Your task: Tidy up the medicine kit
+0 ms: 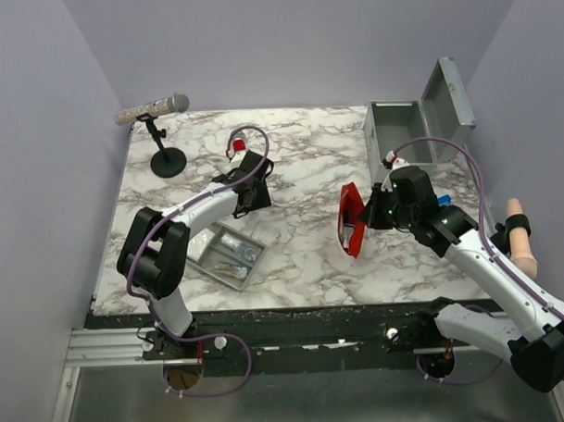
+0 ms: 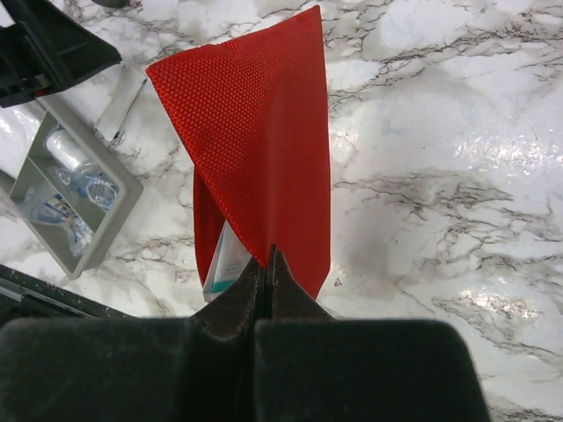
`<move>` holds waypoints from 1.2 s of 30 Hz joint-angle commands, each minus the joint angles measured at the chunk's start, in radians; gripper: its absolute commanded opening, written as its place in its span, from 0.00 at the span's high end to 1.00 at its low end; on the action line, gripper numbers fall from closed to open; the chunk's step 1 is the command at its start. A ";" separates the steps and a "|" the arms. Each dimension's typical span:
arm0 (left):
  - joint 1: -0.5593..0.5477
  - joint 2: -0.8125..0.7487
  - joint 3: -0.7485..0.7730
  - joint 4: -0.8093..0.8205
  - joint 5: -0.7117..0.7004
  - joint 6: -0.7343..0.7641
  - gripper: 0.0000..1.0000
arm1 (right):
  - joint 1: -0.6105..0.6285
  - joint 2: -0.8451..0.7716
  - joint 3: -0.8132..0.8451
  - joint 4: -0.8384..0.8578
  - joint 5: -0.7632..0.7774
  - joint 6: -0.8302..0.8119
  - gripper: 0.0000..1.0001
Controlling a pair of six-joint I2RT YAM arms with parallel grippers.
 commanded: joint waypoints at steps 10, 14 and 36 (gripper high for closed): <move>0.023 0.105 -0.003 -0.060 0.015 0.090 0.37 | -0.001 -0.022 -0.035 0.049 -0.075 0.020 0.99; 0.024 0.129 -0.003 -0.054 0.058 0.098 0.51 | -0.001 -0.022 -0.036 0.050 -0.069 0.020 0.99; 0.021 -0.093 -0.029 0.219 0.385 -0.029 1.00 | -0.001 0.007 0.011 0.026 -0.046 0.039 0.99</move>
